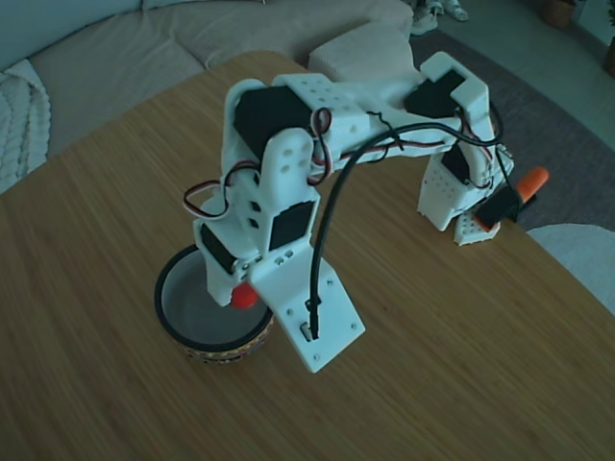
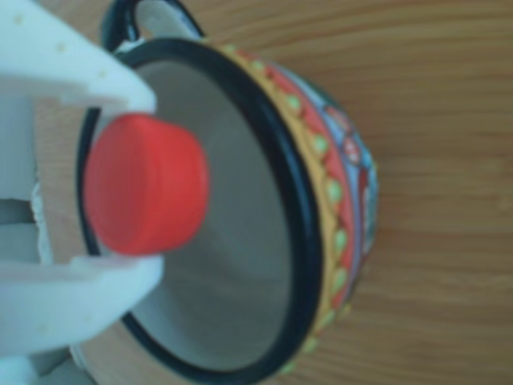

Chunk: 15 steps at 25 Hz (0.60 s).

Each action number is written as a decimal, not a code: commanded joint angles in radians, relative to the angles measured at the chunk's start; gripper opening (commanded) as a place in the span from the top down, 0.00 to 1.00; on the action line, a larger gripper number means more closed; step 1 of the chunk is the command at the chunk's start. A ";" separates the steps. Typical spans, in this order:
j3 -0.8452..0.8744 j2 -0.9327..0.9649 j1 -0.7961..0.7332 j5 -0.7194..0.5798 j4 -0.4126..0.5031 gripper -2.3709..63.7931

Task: Grasp a red cap and put it in the cup.

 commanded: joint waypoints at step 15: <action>-0.103 0.035 0.000 0.008 -0.006 0.87</action>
